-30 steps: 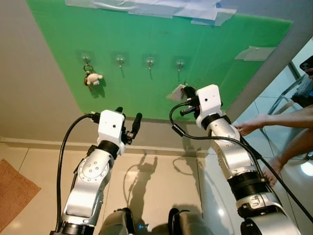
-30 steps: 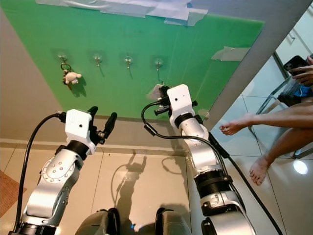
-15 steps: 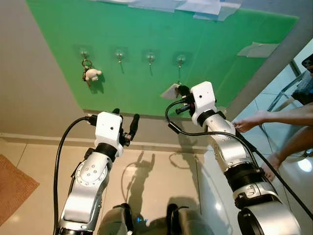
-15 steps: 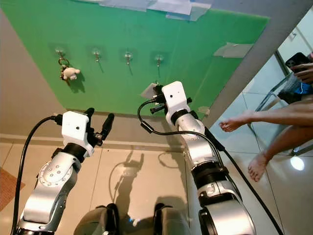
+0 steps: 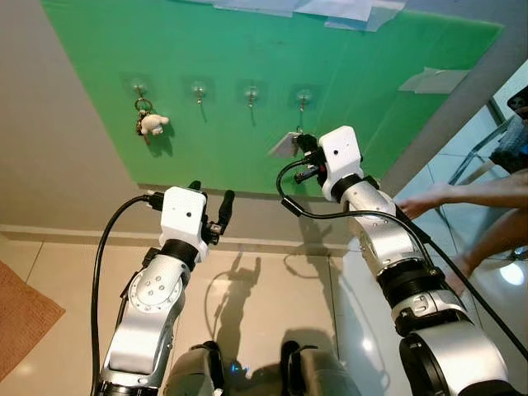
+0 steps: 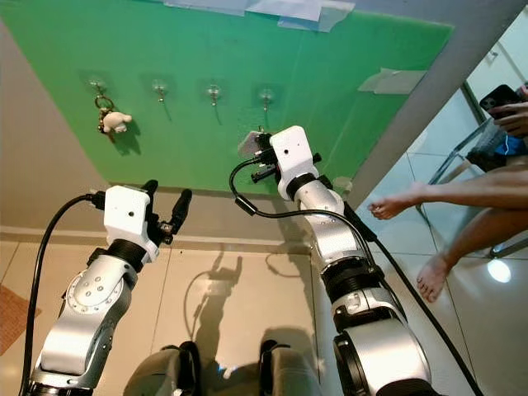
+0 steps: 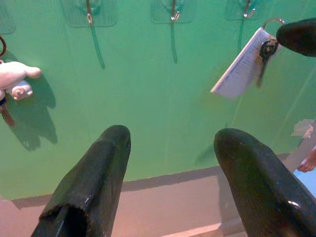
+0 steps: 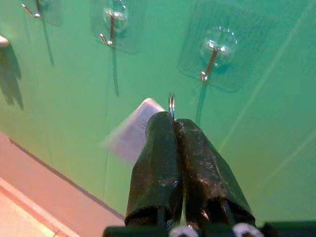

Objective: Hang keys on a hook

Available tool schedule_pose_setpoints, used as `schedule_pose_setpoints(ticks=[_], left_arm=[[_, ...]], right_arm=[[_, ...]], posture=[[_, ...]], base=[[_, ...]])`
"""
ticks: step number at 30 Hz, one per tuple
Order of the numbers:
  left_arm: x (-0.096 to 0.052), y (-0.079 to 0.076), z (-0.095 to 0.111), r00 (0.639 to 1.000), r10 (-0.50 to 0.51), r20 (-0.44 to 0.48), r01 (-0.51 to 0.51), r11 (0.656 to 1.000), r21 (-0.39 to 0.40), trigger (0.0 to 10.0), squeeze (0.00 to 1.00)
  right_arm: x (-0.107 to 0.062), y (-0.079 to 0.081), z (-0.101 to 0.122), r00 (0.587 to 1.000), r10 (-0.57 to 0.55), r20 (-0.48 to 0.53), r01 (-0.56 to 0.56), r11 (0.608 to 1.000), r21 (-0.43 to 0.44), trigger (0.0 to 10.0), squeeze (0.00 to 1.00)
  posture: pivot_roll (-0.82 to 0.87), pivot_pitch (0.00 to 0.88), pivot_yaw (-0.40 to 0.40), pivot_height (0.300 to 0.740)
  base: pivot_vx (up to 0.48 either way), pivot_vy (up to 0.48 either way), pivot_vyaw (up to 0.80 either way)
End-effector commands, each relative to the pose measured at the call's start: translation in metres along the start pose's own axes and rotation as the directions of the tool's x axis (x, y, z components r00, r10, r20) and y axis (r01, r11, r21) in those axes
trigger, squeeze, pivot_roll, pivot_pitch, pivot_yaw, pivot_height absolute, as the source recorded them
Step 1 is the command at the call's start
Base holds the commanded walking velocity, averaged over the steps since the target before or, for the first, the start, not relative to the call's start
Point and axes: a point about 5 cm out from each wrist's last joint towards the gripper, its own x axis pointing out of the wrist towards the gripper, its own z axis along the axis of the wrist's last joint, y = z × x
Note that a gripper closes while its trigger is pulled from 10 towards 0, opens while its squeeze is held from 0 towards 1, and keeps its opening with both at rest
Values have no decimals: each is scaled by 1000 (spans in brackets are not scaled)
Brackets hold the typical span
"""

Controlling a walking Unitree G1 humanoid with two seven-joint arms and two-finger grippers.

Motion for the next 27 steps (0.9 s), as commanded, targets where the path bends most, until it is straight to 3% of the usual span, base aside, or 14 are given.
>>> schedule_pose_setpoints(ticks=[1, 17, 20, 22, 27], left_arm=[[0, -2, 1, 1000, -1, 6, 1, 1000, 3, 10000, 0], [-3, -1, 2, 1000, 25, 12, -25, 1000, 1, 10000, 0], [-5, -7, 3, 1000, -24, 19, 25, 999, -26, 10000, 0], [-10, -21, 6, 989, -143, 26, 143, 990, 13, 10000, 0], [-12, -27, 7, 980, -195, 30, 193, 980, 58, 10000, 0]], right_arm=[[3, -7, 5, 1000, -8, 17, 9, 1000, -8, 10000, 0], [11, -7, 7, 1000, 11, 16, -10, 1000, -18, 10000, 0], [13, -8, 8, 1000, 12, 16, -12, 1000, -20, 10000, 0], [14, -10, 9, 1000, 12, 11, -12, 1000, -21, 10000, 0], [16, -10, 8, 1000, 18, 1, -18, 999, -28, 10000, 0]], posture=[[-3, 180, -94, 740], [28, 177, -114, 740], [35, 181, -118, 740], [47, 189, -123, 740], [58, 201, -126, 740]], base=[[0, 0, 0], [0, 0, 0], [0, 0, 0], [0, 0, 0], [0, 0, 0]])
